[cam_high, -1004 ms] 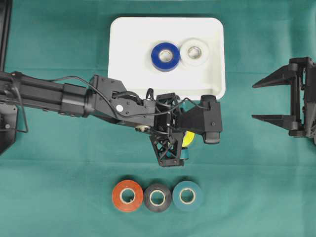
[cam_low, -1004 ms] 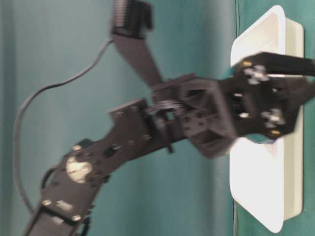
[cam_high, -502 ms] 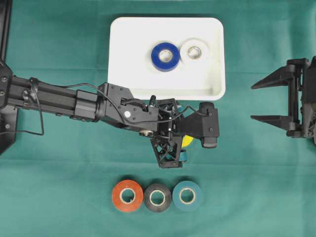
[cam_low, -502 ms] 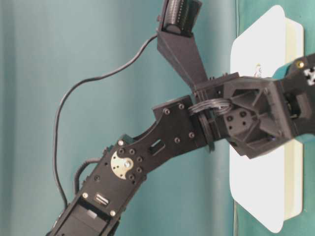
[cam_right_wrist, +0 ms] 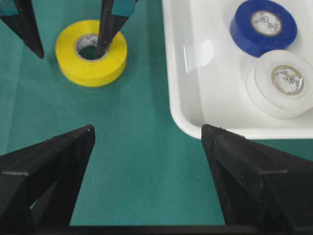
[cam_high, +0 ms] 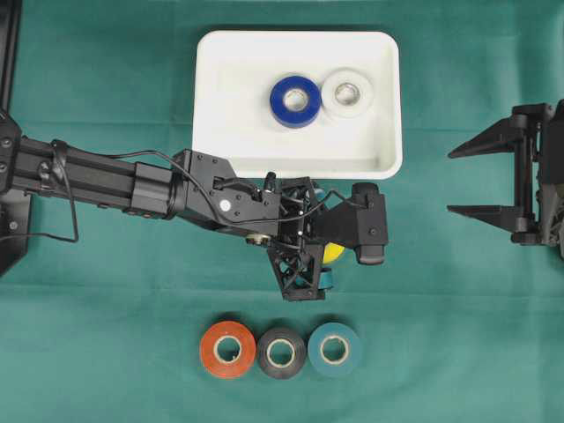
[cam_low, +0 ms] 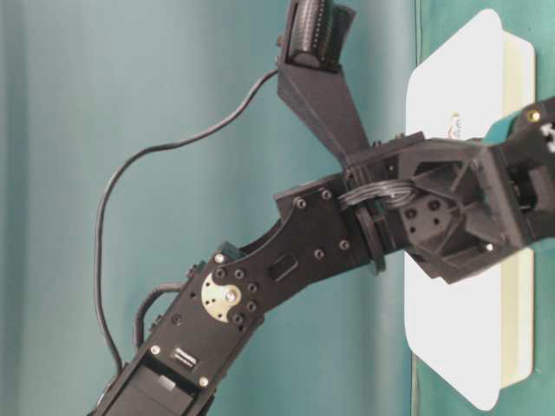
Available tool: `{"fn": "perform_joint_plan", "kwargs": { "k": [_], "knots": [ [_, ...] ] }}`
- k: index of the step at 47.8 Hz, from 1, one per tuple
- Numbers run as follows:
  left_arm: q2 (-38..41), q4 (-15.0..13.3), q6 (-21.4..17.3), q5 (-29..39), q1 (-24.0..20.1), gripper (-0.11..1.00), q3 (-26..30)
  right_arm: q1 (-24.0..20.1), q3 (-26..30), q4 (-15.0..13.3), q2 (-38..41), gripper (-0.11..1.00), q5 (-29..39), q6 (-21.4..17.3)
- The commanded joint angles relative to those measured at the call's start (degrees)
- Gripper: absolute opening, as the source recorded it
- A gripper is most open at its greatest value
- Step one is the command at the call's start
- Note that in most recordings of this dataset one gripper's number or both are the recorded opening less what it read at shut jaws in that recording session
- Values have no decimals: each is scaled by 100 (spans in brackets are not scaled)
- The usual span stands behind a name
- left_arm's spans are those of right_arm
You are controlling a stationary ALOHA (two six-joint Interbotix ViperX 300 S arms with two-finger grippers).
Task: Pick up the tape from a random location and place it into the white case.
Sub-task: 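Lower the left gripper onto the yellow tape's rim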
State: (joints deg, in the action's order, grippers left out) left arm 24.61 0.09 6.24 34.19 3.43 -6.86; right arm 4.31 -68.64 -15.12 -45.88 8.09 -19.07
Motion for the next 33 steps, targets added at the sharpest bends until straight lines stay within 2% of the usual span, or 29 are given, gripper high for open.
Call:
{"fn": "perform_joint_plan", "kwargs": {
  "k": [1, 33],
  "knots": [
    [-35, 9, 35, 9, -9, 96, 53, 9, 132, -26, 18, 87, -44, 0],
    [9, 9, 44, 9, 26, 95, 53, 9, 123, -35, 18, 87, -44, 0]
  ]
}}
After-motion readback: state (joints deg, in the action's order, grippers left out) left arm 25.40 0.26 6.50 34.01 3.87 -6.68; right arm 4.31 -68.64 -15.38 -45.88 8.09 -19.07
